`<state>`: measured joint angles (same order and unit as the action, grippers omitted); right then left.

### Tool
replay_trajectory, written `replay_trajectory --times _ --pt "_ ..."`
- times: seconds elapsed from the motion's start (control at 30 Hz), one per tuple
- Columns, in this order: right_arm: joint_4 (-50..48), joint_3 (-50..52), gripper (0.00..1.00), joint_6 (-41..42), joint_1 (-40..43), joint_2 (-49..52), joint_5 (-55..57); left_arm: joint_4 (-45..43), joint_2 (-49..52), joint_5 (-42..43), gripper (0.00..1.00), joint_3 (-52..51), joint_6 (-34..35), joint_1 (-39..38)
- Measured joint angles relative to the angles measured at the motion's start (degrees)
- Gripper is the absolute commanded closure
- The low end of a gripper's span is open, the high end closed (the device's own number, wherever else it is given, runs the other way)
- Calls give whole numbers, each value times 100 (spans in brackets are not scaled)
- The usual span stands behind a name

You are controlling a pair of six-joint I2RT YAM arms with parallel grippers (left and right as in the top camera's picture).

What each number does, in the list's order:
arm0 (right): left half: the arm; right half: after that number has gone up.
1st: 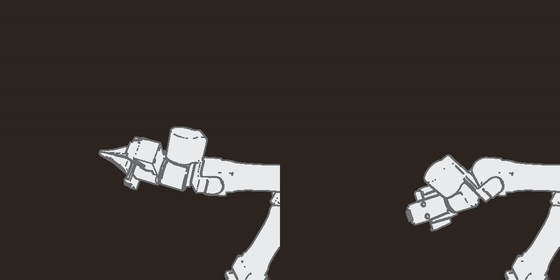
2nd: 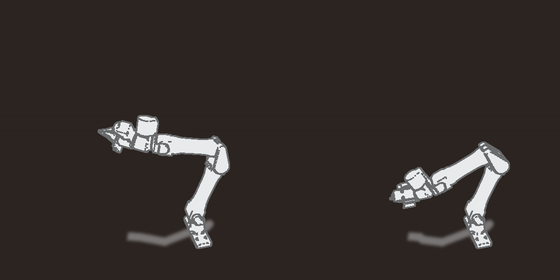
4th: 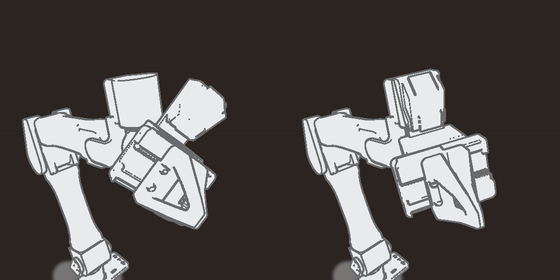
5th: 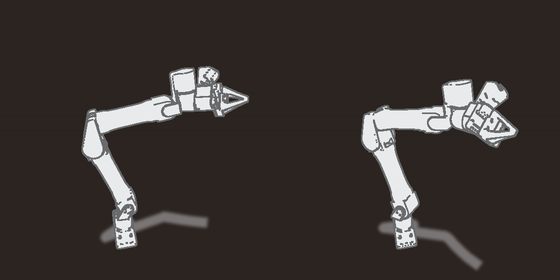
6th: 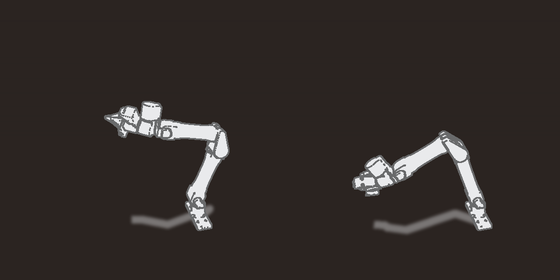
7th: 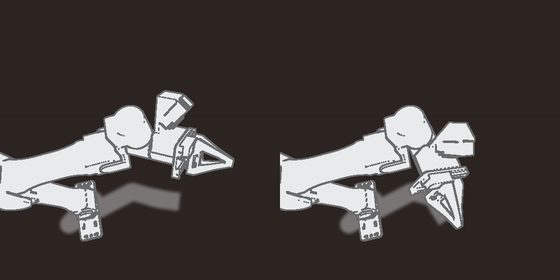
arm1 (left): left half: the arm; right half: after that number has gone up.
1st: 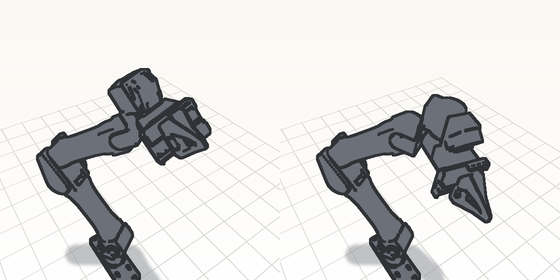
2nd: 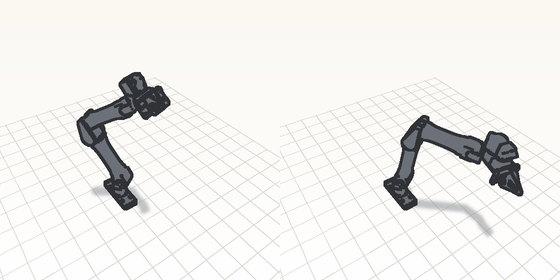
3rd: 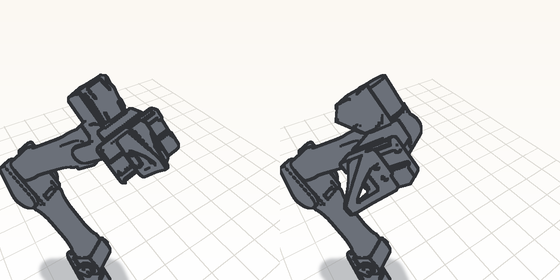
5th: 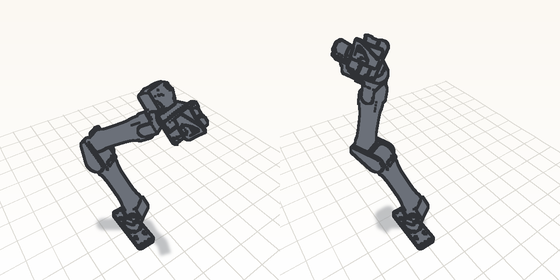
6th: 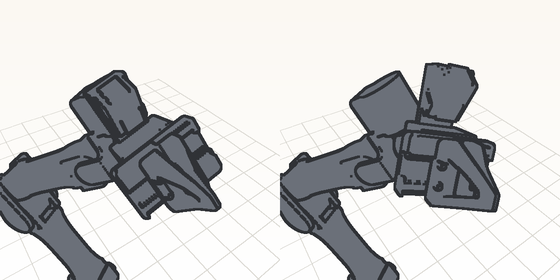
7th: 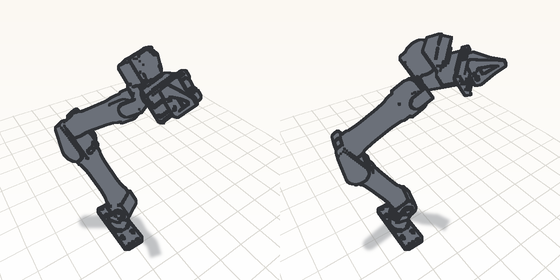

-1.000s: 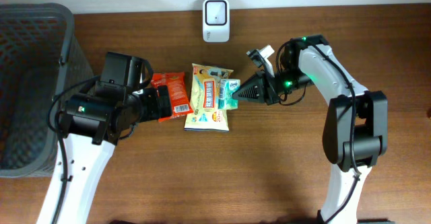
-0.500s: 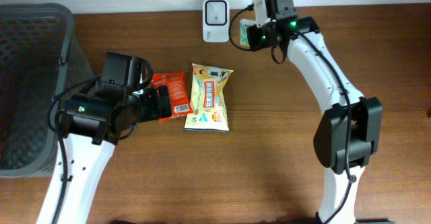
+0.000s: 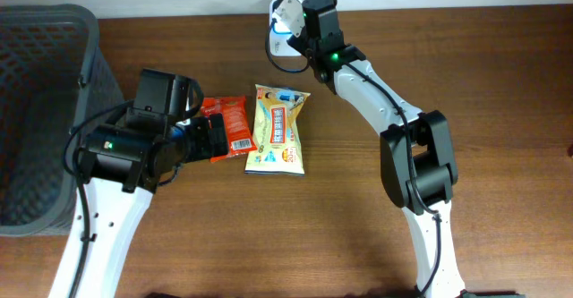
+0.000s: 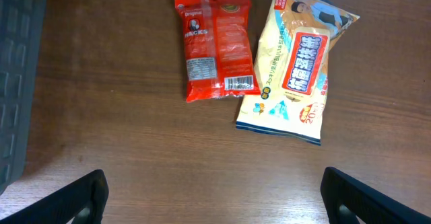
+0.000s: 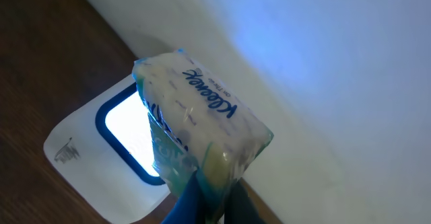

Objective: Scan the item barcode

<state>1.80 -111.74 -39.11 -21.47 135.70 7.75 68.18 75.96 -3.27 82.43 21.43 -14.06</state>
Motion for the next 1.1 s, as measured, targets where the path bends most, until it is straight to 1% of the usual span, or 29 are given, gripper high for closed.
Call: replay_trajectory --times 0.07,0.1,0.17,0.27,0.33,0.37,0.43,0.47,0.53,0.57,0.6,0.77,0.8,0.83,0.87,0.9,1.0,1.1 --pt "-13 0 96 116 0 0 129 0 0 0 1 0 0 0" --pt "-9 -2 96 306 11 0 280 0 0 0 1 0 0 0" --pt "153 -61 96 940 66 -2 732 0 0 0 1 0 0 0" --pt "970 -92 96 1985 455 -232 933 -2 0 0 1 0 0 0" --pt "1897 -127 96 3115 1187 -684 1012 9 0 2 1 0 0 0" --pt "2358 -140 96 3644 1725 -944 1058 2 0 2 1 0 0 0" --pt "3287 -256 96 4249 2695 -1211 1095 0 0 2 1 0 0 0" --pt "3768 -269 96 4518 3327 -1276 1163 2 0 2 1 0 0 0" --pt "4404 -254 96 4767 4227 -1263 1182 0 0 2 1 0 0 0" --pt "4599 -249 96 4817 4529 -1261 1185 0 0 0 1 0 0 0" --pt "4708 -245 96 4907 5042 -1259 1193 0 0 0 1 0 0 0" --pt "4640 -219 96 4981 6035 -990 555 0 0 2 1 0 0 0" --pt "4634 -212 82 4983 6153 -894 498 0 0 0 1 0 0 0" --pt "4629 -205 52 4986 6234 -802 461 0 0 0 1 0 0 0" --pt "4631 -190 35 4994 6297 -691 431 0 0 2 1 0 0 0" --pt "4662 -164 24 5018 6330 -586 411 0 0 2 1 0 0 0" --pt "4752 -149 8 5034 6328 -531 343 0 0 0 1 0 0 0" --pt "4839 -149 5 5145 6299 -586 326 2 0 2 1 0 0 0"
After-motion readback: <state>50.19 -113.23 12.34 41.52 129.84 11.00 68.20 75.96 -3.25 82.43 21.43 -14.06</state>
